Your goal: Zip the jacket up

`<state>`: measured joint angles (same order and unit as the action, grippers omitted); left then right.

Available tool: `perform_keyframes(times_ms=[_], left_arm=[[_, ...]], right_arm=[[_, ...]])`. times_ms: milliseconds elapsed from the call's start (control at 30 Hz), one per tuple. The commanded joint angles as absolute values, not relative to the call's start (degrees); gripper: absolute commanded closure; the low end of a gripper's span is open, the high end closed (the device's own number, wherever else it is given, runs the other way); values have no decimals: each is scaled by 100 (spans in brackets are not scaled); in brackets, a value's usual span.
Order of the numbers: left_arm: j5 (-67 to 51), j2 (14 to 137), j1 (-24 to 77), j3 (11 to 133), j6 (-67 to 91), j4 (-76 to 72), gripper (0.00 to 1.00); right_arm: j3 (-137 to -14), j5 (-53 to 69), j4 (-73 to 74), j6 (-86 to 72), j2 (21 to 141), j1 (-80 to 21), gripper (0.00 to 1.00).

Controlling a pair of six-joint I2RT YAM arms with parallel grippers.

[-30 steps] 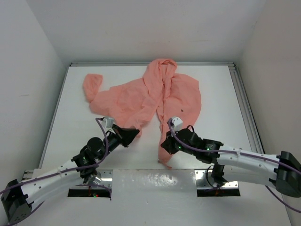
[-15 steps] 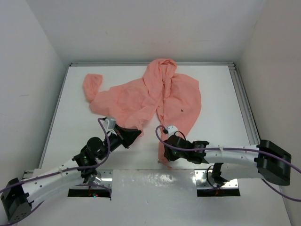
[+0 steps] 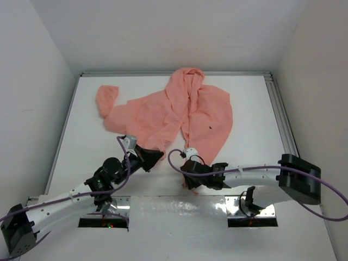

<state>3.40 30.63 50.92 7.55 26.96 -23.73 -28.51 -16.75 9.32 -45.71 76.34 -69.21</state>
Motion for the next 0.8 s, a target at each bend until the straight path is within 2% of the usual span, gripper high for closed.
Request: perform_keyframes(times_ms=[0,233,767], left_arm=[[351,2945,5054,1028,2593,-2461,100],[474,2848,5054,1011,2619,-2338,100],[835,2461,5054,1160,2531,-1724,100]], right_arm=[[-3251,-2205,1019,-4650,7821,-7075,57],[-3761,-2830,1494,-4658,8516,-7408,57],[-3437,-2813,1503,-5361,8569,-7524,60]])
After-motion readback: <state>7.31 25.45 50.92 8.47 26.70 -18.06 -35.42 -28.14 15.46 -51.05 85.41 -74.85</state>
